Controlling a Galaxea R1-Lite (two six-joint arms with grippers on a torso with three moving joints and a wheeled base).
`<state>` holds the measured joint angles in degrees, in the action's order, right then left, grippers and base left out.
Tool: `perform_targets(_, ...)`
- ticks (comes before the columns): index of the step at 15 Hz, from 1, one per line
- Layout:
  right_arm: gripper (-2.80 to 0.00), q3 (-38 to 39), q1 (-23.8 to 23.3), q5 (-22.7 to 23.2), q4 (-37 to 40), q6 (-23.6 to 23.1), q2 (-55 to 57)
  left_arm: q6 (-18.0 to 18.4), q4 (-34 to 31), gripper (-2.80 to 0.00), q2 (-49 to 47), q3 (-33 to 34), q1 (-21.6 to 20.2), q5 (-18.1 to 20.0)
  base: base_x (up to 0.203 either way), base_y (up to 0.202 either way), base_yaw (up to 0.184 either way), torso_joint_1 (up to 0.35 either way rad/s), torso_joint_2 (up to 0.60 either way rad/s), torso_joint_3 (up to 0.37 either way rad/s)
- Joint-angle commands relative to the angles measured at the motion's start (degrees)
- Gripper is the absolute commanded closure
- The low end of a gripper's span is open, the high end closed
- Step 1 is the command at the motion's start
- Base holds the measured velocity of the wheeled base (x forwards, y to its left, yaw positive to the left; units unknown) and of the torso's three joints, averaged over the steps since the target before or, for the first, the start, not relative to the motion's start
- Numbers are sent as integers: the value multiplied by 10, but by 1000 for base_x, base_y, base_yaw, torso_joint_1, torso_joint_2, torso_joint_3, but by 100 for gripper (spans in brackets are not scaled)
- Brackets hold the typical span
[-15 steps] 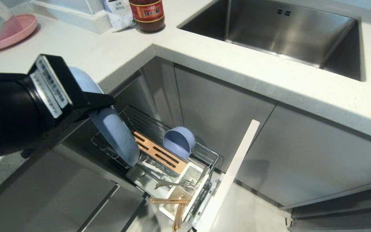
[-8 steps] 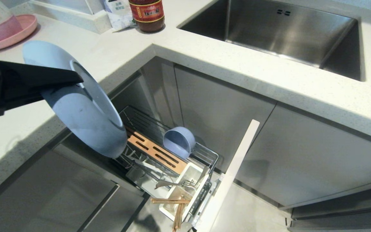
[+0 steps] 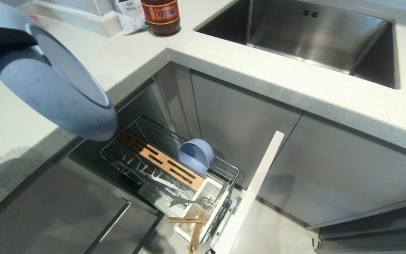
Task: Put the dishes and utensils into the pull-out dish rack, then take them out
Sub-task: Take the plate out of the cupboard
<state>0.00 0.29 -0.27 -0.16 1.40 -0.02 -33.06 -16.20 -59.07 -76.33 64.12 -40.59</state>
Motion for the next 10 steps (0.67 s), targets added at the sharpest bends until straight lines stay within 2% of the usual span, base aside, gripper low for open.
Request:
perform_targets(1, 0, 1, 0, 0, 0, 0, -2, 38, 25, 0, 20, -1, -32, -3, 0, 0, 0, 0, 0, 0)
perform_targets(2, 0, 1, 0, 0, 0, 0, -2, 48, 30, 0, 23, -1, -47, -3, 0, 0, 0, 0, 0, 0)
perform_targets(6, 0, 1, 1, 0, 0, 0, -2, 124, 64, 0, 34, -3, -169, -2, 0, 0, 0, 0, 0, 0)
perform_targets(10, 0, 1, 1, 0, 0, 0, -2, 185, 80, 0, 26, -4, -315, -3, 0, 0, 0, 0, 0, 0)
